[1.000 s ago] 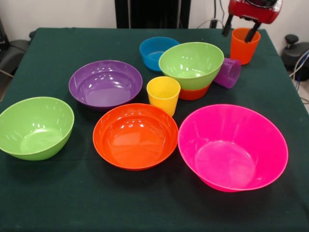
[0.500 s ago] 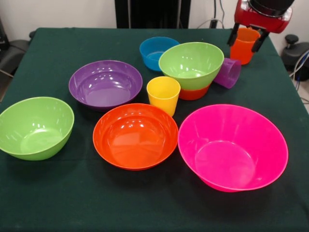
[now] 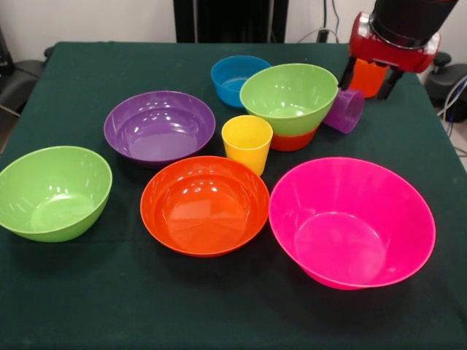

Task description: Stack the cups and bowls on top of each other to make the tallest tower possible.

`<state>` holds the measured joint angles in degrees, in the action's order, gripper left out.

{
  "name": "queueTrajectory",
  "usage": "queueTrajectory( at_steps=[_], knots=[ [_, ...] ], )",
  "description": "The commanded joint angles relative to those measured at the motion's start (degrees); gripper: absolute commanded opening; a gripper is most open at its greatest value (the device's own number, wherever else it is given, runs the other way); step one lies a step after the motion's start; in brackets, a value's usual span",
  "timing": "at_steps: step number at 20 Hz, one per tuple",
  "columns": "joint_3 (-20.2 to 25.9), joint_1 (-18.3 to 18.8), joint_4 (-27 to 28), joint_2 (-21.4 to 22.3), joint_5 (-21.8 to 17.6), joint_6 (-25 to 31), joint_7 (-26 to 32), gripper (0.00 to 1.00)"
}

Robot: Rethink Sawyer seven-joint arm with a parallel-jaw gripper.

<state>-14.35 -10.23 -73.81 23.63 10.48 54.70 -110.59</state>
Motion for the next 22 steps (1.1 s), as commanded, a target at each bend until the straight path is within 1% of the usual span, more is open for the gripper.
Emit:
queueTrajectory(
  at_steps=[1,5,10,20,22],
  knots=[
    [5.62,1.48,8.80,-5.56,-1.86,7.76,-3.78,1.00],
    [5.71,2.09,12.76,-7.65,-1.85,9.67,-3.50,1.00],
    [6.11,2.97,16.15,-9.23,-1.60,11.74,-2.54,1.00],
    [6.58,5.07,16.40,-9.05,-1.93,12.37,0.74,1.00],
    [6.43,5.76,16.88,-8.87,-2.23,13.26,1.65,1.00]
  ],
)
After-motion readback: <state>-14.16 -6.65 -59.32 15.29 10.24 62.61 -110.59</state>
